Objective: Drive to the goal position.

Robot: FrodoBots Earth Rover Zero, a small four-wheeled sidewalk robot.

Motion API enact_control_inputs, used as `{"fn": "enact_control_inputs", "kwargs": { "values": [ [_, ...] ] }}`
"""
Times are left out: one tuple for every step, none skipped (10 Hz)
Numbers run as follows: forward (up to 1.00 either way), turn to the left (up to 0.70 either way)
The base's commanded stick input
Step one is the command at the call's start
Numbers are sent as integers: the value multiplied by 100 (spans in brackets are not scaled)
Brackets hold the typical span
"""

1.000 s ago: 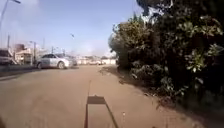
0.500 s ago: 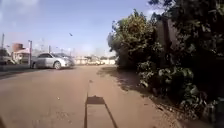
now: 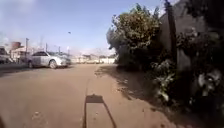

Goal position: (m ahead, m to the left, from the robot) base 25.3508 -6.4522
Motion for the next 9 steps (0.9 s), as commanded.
{"fn": "enact_control_inputs", "kwargs": {
  "values": [
    [100,0],
    [100,0],
    [100,0],
    [100,0],
    [100,0],
    [100,0],
    [100,0],
    [100,0],
    [100,0]
  ]
}}
